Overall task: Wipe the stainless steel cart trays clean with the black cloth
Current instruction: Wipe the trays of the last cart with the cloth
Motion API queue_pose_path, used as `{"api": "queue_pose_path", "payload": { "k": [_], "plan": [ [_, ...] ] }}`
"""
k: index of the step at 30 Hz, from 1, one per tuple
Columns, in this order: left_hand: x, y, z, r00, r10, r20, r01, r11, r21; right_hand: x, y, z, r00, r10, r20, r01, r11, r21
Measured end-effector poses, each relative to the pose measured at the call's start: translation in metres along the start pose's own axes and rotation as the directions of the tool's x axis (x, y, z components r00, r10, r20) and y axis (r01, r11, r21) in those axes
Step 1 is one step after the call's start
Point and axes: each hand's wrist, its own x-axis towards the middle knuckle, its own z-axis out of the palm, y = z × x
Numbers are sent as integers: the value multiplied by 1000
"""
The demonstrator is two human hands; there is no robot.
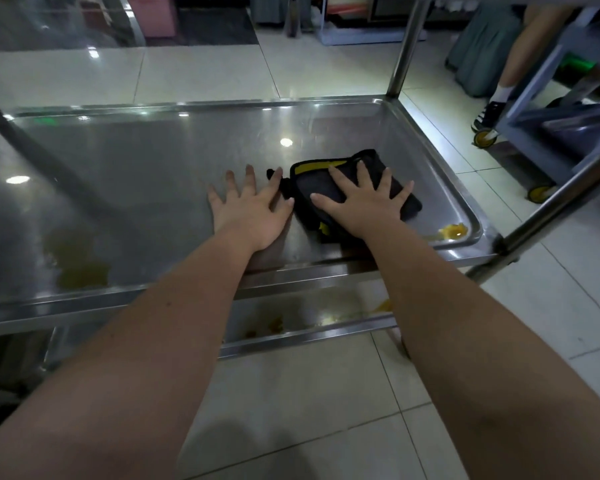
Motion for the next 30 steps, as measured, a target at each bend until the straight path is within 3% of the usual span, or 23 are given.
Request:
{"api": "queue_pose_path", "payload": {
  "k": [7,11,17,21,25,30],
  "plan": [
    [-2,1,-3,999,11,35,-11,1000,15,-16,97,-8,991,135,11,-135,991,19],
    [-4,3,-3,999,-4,41,3,1000,25,-37,73,-2,985,170,40,-171,985,34],
    [0,1,-1,999,-22,27,22,1000,4,-55,-8,7,998,29,59,-31,999,28],
    [-2,1,-1,1000,-15,22,15,1000,-1,-54,39,2,999,21,44,-24,997,80],
    [-2,3,-1,1000,-16,22,16,1000,4,-51,99,-10,980,190,61,-194,980,54],
    [-1,4,1,999,-21,24,21,1000,11,-59,69,-5,974,221,53,-223,974,34]
  ]
}}
